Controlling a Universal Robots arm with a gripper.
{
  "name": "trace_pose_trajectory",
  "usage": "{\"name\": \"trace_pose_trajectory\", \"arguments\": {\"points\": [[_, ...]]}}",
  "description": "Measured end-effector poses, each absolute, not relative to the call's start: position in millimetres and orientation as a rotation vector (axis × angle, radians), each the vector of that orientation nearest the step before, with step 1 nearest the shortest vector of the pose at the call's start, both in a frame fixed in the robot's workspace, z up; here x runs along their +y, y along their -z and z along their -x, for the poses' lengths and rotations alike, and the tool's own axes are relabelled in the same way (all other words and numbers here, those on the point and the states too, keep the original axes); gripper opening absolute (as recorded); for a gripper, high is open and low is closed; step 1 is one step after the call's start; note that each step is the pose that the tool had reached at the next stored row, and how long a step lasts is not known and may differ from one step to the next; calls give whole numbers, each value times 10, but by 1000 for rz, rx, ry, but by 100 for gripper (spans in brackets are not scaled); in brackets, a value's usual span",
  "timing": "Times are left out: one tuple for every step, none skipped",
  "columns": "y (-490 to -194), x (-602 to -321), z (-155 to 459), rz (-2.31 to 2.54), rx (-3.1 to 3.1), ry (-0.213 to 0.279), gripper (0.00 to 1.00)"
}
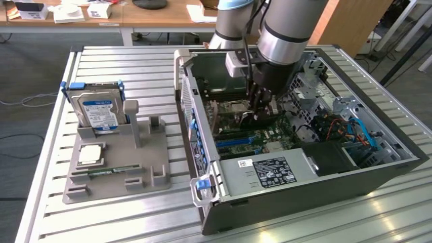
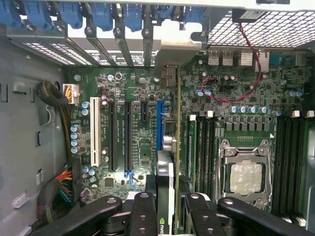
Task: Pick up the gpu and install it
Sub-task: 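Insert the gpu into the slot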
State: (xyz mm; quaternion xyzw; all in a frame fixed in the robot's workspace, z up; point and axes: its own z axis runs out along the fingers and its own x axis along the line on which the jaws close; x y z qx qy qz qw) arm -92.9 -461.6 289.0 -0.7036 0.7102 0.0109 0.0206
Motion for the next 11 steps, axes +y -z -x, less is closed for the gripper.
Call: {"name": "trace_pose_trajectory", "arguments": {"points": [[-2889,-4620,929,2182,2202,-34,27],[-2889,-4620,931,2182,2202,-34,27],[-2886,-4620,933,2182,2202,-34,27],[-2879,-4621,936,2182,2202,-34,27],[-2872,-4621,936,2182,2202,-34,27],[-2864,-4621,936,2182,2202,-34,27],[-2856,-4620,938,2182,2202,-34,27],[-2847,-4620,939,2182,2202,-34,27],[-2839,-4621,940,2182,2202,-34,27],[-2831,-4620,940,2182,2202,-34,27],[-2822,-4620,941,2182,2202,-34,27]]}}
